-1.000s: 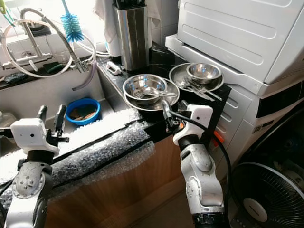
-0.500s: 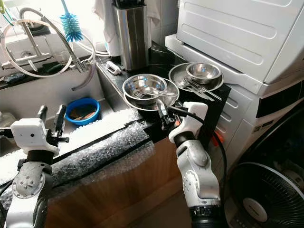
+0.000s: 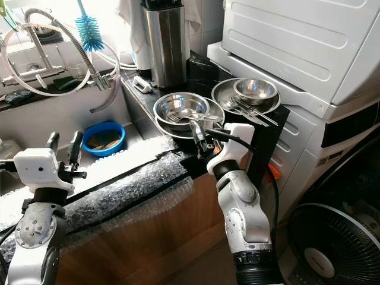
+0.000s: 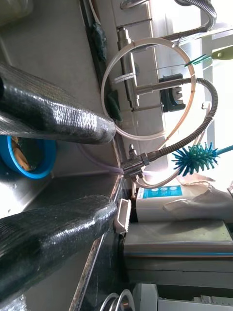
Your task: Kitchen organization
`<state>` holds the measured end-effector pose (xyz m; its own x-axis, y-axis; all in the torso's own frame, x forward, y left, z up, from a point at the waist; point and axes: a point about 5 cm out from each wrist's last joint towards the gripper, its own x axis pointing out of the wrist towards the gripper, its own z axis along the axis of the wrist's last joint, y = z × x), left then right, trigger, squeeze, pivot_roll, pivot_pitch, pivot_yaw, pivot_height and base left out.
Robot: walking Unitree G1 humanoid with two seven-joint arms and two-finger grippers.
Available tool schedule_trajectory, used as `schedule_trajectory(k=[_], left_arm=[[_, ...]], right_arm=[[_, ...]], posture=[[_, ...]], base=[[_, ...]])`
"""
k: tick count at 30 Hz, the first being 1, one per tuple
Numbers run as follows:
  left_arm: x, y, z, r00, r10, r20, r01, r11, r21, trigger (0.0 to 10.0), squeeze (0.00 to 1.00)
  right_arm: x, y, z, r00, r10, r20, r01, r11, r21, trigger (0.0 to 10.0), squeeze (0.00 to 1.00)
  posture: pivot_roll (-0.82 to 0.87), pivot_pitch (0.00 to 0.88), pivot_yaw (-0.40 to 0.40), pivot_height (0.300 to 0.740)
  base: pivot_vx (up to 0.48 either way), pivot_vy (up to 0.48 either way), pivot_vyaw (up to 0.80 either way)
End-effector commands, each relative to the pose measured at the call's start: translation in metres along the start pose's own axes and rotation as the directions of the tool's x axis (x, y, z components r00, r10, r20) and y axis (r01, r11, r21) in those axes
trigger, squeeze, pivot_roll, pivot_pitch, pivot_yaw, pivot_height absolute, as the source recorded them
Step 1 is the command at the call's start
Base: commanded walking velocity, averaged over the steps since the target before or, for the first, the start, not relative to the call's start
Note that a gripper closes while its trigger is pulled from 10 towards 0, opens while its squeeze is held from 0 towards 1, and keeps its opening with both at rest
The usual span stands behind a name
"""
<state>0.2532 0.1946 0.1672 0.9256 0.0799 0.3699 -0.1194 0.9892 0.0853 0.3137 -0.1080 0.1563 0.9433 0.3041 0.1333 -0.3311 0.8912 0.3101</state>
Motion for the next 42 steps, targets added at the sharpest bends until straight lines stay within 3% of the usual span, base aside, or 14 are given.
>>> schedule_trajectory(k=[1,23,25,34,42], left_arm=[[0.000,0.002,0.006,1.000,0.002,0.018,-0.003,1.000,0.020,10.0,0.00],[0.000,0.001,0.005,1.000,0.008,0.014,-0.008,1.000,0.022,10.0,0.00],[-0.001,0.001,0.004,1.000,0.006,0.012,-0.006,1.000,0.023,10.0,0.00],[-0.001,0.001,0.003,1.000,0.003,0.009,-0.003,1.000,0.028,10.0,0.00],[0.000,0.000,0.004,1.000,0.001,0.014,-0.002,1.000,0.031,10.0,0.00]], right_arm=[[0.004,0.004,0.003,1.000,0.016,0.014,-0.016,1.000,0.002,10.0,0.00],[0.002,0.023,-0.004,0.981,0.191,-0.044,-0.192,0.981,-0.039,10.0,0.00],[0.000,0.021,-0.006,0.984,0.170,-0.058,-0.175,0.981,-0.080,10.0,0.00],[-0.014,0.008,-0.015,0.988,0.108,-0.108,-0.120,0.987,-0.109,10.0,0.00],[-0.016,-0.001,-0.004,0.999,0.032,-0.032,-0.036,0.988,-0.151,10.0,0.00]], posture=[[-0.13,0.000,0.046,0.740],[-0.13,0.000,0.043,0.740],[-0.12,0.000,0.043,0.740],[-0.13,0.000,0.046,0.740],[-0.13,0.000,0.048,0.740]], base=[[0.000,0.000,0.00],[0.000,0.000,0.00],[0.000,0.000,0.00],[0.000,0.000,0.00],[0.000,0.000,0.00]])
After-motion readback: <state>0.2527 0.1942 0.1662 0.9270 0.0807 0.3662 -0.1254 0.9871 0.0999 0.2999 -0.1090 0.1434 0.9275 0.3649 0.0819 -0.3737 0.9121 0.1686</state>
